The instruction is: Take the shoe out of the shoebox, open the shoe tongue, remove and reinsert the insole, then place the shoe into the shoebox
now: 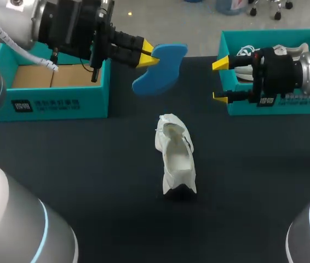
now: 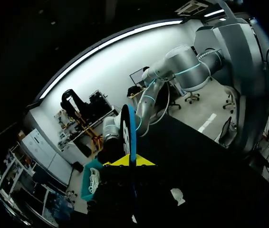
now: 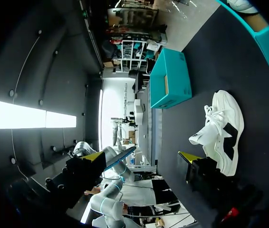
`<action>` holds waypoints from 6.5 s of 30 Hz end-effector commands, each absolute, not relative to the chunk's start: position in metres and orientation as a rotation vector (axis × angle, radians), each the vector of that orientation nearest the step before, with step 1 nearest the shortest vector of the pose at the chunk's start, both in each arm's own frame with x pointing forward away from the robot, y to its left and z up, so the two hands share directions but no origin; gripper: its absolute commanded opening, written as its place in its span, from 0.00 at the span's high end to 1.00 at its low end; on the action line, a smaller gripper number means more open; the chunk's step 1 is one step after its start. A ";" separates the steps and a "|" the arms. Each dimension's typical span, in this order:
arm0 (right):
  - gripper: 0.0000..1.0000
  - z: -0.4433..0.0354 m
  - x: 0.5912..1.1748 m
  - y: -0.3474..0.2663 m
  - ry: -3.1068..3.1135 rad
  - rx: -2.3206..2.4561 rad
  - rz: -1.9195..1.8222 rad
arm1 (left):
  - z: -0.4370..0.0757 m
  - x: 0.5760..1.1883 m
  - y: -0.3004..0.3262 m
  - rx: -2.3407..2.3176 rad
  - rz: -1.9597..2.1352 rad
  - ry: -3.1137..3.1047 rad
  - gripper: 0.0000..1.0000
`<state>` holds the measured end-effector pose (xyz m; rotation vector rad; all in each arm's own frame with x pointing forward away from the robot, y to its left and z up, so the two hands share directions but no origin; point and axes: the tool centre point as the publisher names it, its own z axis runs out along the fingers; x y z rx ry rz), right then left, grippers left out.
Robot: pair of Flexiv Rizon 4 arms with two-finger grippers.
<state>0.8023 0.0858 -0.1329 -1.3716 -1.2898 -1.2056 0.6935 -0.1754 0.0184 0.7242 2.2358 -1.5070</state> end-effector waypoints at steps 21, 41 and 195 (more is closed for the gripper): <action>0.00 -0.133 0.803 0.087 -1.289 -1.374 -1.205 | -0.045 0.740 -0.178 1.416 -0.947 1.424 1.00; 0.00 -0.127 0.803 0.088 -1.296 -1.366 -1.215 | -0.091 0.765 -0.192 1.299 -0.973 1.366 1.00; 1.00 -0.184 0.830 0.140 -1.337 -1.401 -1.078 | -0.087 0.839 -0.210 2.011 0.057 2.459 0.00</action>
